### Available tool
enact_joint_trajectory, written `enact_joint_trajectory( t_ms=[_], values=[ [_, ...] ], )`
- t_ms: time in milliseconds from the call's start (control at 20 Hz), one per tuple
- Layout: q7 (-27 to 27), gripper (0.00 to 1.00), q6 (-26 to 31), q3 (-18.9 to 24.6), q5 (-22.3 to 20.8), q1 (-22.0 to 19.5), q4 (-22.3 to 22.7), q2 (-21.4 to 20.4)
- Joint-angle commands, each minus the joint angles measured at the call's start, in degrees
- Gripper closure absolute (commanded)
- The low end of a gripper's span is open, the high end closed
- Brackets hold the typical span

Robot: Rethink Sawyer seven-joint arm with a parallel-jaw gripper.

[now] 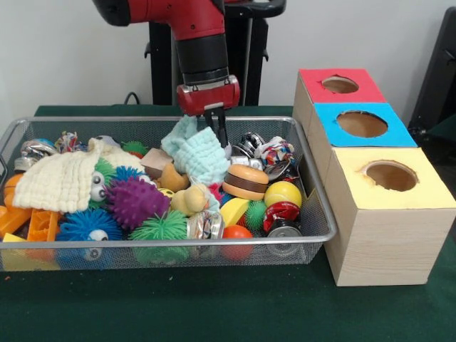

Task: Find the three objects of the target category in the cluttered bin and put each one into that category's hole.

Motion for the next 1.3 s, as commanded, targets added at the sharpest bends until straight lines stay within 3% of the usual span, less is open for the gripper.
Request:
enact_joint_trajectory(
  t_ms=[50,400,600,650,950,1250,1300],
  values=[
    [-0.66,1.0,-4.04,3.05,-8.41,-2.28,-8.86,4.66],
    [0.93,1.0,-6.58,1.56,-11.24,-2.31,-11.29,8.79],
    [2.17,1.0,-5.28,4.68,-13.65,-4.92,-10.16,8.96],
    [2.33,0.0,-5.2,5.1,-14.19,-5.27,-10.06,9.01],
    [2.37,0.0,-3.6,7.68,-14.49,-6.13,-8.87,6.2],
    [3.18,0.0,-1.08,7.85,-8.99,-4.06,-4.08,-0.73],
    [3.42,0.0,1.1,10.04,-6.63,-4.8,-1.31,-4.02]
  ],
)
